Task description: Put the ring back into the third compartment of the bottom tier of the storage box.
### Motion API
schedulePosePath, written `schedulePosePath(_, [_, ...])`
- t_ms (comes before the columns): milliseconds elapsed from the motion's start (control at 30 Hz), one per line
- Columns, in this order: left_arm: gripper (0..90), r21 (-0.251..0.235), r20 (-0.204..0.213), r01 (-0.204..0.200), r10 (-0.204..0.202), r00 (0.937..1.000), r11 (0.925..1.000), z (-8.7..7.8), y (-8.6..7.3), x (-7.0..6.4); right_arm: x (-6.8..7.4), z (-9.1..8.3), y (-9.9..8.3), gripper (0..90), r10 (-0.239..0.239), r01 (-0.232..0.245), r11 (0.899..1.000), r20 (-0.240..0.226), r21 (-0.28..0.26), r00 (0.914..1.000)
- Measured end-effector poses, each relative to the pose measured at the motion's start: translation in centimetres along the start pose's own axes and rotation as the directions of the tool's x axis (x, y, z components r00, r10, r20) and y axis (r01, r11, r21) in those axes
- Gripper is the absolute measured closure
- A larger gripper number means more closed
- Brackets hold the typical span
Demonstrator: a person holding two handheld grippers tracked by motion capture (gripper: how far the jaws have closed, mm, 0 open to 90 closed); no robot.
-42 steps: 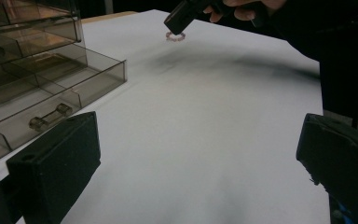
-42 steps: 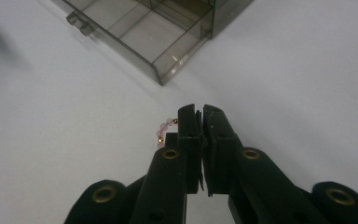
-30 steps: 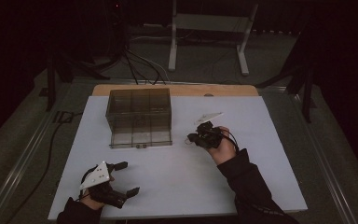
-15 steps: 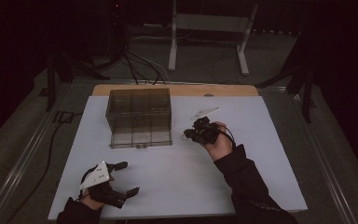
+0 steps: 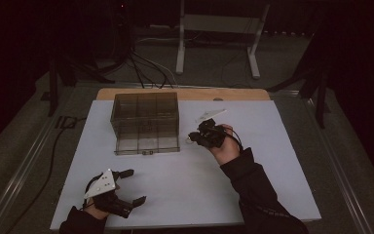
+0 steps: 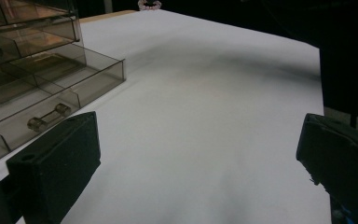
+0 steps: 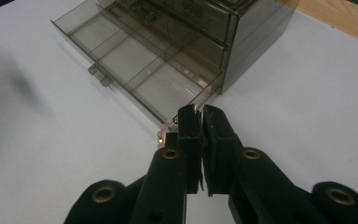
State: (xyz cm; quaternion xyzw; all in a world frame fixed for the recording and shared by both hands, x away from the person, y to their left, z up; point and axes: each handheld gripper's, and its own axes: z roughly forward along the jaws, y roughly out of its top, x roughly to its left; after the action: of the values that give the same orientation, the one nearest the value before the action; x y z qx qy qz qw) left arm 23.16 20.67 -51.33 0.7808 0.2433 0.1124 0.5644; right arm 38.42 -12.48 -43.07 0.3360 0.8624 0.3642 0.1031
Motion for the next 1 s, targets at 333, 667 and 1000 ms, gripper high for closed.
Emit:
schedulePosePath(333, [0.6,-0.001,-0.001,0.003,-0.003,1.0,1.0,0.0,0.0,0.0,0.4,0.4,0.8,86.4,-0.003,0.003,1.0,-0.008,-0.002,1.0])
schedulePosePath(667, [0.6,-0.004,-0.002,0.001,-0.001,1.0,1.0,-0.1,0.0,0.0,0.8,1.0,1.7,86.4,-0.012,0.012,1.0,-0.01,-0.001,0.9999])
schedulePosePath(1000, [0.6,-0.002,-0.002,-0.002,0.002,1.0,1.0,-0.1,0.0,0.0,1.0,1.6,2.5,86.3,-0.008,0.008,1.0,-0.015,0.002,0.9999])
